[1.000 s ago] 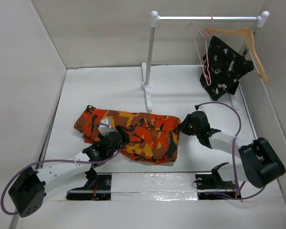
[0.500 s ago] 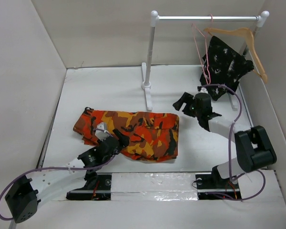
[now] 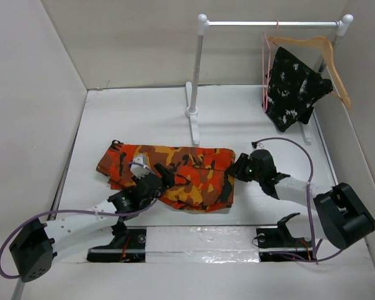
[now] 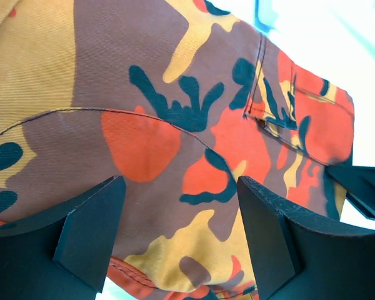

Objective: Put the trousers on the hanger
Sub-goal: Fold the trousers at the center of the board, then pick up the hanger from the clothesline, then place the trousers on the hanger.

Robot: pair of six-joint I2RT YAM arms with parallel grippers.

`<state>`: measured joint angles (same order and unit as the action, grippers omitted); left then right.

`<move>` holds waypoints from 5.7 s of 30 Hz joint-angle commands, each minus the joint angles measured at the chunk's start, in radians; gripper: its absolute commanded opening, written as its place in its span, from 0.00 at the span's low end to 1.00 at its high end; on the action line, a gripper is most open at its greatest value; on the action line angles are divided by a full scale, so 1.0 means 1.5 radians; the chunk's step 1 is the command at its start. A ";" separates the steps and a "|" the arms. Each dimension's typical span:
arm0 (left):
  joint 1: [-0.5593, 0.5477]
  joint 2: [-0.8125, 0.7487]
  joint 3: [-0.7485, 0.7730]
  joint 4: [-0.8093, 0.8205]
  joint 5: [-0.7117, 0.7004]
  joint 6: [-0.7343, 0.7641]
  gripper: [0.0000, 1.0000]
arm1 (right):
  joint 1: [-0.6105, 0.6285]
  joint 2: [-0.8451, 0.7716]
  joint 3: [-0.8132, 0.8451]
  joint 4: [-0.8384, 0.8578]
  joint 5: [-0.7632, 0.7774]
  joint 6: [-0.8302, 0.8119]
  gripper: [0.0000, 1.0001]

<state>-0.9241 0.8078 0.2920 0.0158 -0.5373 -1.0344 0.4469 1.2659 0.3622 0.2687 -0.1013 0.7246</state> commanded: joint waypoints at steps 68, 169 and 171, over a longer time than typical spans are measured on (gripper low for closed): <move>-0.025 0.114 0.133 0.341 0.072 0.399 0.39 | -0.247 0.187 0.819 -0.340 0.106 -0.329 0.00; -0.134 0.662 0.445 0.665 -0.072 0.148 0.00 | -0.075 -0.353 0.104 -0.318 -0.007 -0.206 0.00; -0.150 0.669 0.436 0.682 -0.118 0.146 0.00 | -0.089 -0.317 0.105 -0.285 -0.023 -0.212 0.00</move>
<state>-1.1168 1.8427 0.9615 0.8570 -0.5747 -0.7452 0.3336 0.7517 0.5018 -0.2604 -0.0444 0.4389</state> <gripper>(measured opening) 0.046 0.010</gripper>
